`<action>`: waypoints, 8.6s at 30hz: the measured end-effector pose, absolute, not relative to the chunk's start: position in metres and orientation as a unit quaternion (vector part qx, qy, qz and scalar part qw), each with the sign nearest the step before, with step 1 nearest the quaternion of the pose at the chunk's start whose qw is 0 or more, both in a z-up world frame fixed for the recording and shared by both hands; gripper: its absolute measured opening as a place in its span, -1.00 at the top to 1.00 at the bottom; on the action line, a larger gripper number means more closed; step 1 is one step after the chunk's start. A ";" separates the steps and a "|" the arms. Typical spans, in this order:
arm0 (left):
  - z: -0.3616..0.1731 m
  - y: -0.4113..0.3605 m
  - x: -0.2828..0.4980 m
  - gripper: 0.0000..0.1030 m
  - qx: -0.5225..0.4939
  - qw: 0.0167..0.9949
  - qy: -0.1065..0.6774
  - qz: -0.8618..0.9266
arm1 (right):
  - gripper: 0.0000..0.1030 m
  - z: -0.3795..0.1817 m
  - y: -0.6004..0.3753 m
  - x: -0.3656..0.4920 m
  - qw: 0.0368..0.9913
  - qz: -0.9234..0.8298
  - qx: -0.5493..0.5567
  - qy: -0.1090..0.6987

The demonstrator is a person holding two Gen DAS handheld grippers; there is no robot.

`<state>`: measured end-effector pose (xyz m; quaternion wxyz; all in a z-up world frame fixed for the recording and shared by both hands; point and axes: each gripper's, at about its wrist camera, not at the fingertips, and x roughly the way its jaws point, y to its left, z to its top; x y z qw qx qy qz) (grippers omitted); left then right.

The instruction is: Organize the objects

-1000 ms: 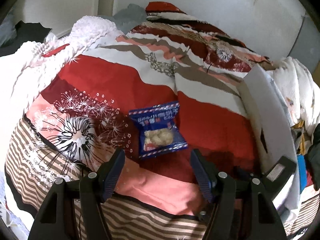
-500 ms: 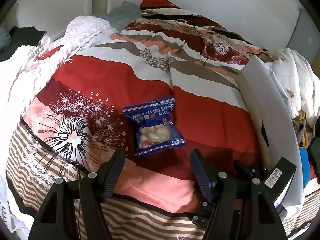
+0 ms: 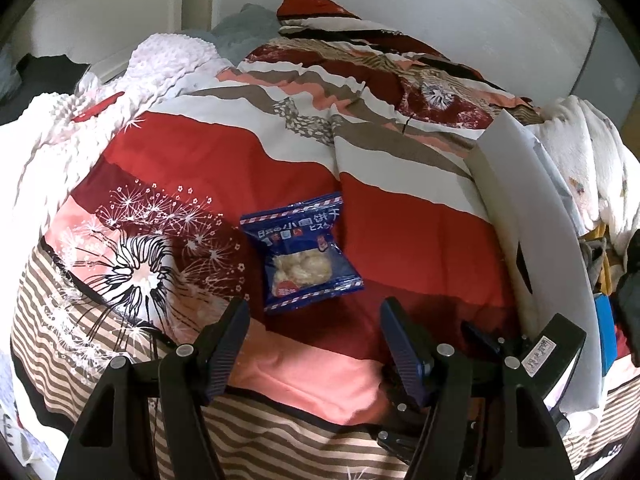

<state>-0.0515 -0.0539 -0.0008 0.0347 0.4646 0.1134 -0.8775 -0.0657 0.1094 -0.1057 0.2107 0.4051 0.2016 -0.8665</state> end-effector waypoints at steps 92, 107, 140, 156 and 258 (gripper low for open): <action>0.015 -0.112 -0.039 -0.27 0.425 0.043 0.165 -0.889 | -0.54 -0.001 0.117 -0.064 0.229 -0.862 0.450 -0.039; 0.011 -0.148 -0.034 -0.22 0.406 0.110 0.174 -0.890 | -0.53 -0.008 0.069 -0.094 0.260 -0.875 0.405 -0.056; 0.028 -0.069 -0.042 -0.13 0.405 -0.040 0.113 -0.907 | 0.16 0.039 0.141 -0.070 0.214 -0.898 0.365 -0.119; 0.084 0.087 -0.064 -0.13 0.303 -0.246 0.034 -0.920 | 0.15 0.075 0.284 -0.076 0.048 -0.928 0.265 -0.256; -0.104 -0.025 0.006 -0.52 0.370 -0.089 -0.045 -0.924 | -0.64 -0.101 0.181 0.021 0.259 -0.888 0.344 0.161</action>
